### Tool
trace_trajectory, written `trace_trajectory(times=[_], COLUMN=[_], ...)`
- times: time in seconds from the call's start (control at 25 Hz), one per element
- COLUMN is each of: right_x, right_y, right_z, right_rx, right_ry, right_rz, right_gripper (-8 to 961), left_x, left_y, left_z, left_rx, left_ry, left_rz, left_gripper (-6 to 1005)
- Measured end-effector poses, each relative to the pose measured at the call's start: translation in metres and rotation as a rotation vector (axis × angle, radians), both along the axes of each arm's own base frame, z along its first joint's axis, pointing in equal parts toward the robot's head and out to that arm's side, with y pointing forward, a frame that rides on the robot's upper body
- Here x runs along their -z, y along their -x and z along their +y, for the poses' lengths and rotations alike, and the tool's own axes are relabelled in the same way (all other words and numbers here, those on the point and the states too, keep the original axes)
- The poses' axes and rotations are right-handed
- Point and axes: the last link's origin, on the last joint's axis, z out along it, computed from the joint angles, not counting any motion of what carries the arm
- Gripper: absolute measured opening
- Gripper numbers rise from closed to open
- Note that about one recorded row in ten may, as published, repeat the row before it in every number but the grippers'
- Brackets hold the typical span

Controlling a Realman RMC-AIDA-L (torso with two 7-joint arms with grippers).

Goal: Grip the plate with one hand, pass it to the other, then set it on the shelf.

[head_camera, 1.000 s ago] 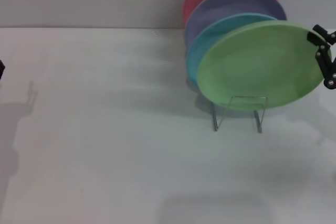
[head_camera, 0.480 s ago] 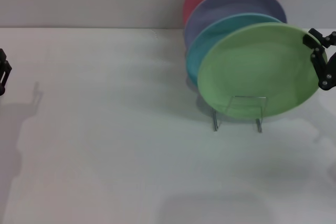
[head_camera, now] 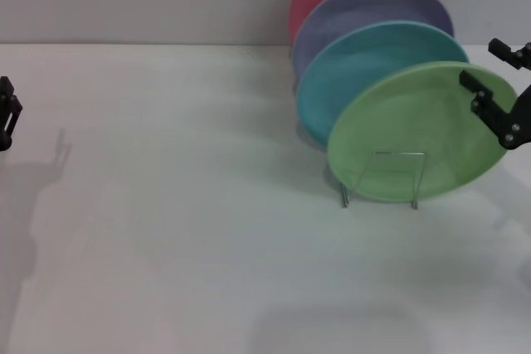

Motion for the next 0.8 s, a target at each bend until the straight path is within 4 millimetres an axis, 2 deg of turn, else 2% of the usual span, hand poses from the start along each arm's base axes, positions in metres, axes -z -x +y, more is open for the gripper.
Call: trace_trajectory(times=[0.2,0.32,0.64,0.76,0.8], right_x=[0.004,0.007,0.014,0.007,-0.003], right_y=[0.002,0.004,0.020,0.023,0.022], right_z=[0.001,0.003,0.000,-0.008,-0.013], right_rx=[-0.006,-0.015,-0.105,-0.141,-0.143], right_ry=[0.017,0.029,0.077,0.056,-0.005], right_rz=[0.001,0.005,0.027,0.076,0.154], right_gripper=[386,607,656,655,655], left_x=[0.000,0.000,0.000,0.001,0.001], left_y=[-0.001,-0.002,-0.002,-0.001,-0.001], left_z=[0.001,0.002,0.003,0.003,0.003], left_rx=[0.004,0.008,0.005,0.001,0.000], left_ry=[0.000,0.000,0.002,0.006,0.006], left_rz=[-0.001,-0.001,0.000,0.001,0.001], left_gripper=[787,787,788,789,789])
